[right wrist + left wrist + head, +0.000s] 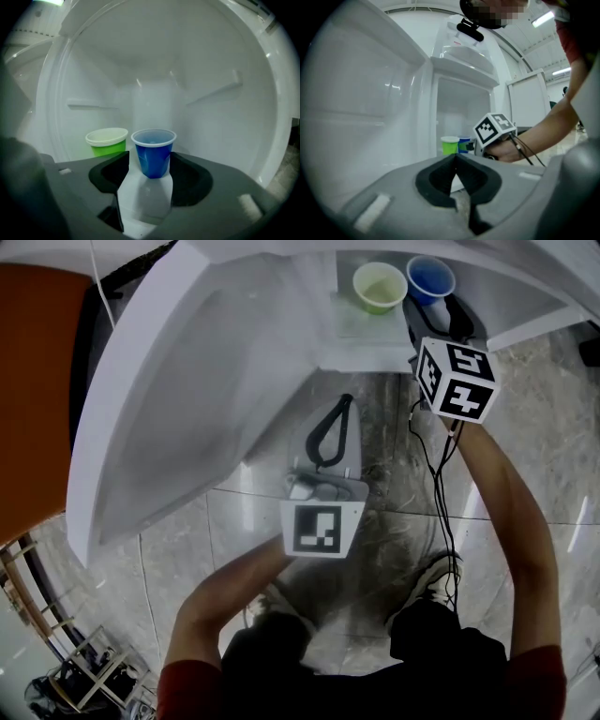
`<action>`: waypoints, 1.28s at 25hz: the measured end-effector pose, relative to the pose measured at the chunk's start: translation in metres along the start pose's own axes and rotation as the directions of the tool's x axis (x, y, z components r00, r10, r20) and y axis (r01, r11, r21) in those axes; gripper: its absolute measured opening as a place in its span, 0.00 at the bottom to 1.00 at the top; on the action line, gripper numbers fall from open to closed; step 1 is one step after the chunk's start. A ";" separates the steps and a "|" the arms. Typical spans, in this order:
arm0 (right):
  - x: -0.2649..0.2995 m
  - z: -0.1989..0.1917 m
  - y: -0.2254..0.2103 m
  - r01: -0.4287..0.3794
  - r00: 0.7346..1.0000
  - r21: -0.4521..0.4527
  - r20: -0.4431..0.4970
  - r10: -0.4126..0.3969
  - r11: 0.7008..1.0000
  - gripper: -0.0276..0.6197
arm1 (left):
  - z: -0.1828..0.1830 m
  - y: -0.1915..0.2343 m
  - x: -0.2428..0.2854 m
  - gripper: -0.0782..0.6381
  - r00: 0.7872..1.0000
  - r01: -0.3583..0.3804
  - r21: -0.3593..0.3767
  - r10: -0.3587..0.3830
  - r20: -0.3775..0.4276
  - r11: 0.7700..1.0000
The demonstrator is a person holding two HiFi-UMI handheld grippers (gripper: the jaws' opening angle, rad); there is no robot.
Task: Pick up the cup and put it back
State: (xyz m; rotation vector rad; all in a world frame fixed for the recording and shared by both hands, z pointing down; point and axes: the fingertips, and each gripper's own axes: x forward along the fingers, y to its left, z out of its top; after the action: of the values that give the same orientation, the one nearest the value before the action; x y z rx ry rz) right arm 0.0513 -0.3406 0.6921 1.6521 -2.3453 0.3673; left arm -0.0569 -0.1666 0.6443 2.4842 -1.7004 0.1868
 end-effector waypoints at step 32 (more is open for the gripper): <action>0.006 0.005 -0.006 0.050 0.999 -0.052 0.001 -0.050 0.997 0.41 | -0.010 0.001 -0.003 0.11 1.000 -0.002 0.000 0.002 -0.027 1.000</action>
State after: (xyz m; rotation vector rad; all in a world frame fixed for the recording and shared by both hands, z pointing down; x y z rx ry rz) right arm 0.0547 -0.3492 0.6896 1.6830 -2.2880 0.2941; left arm -0.0593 -0.1622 0.6532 2.4686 -1.6927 0.2192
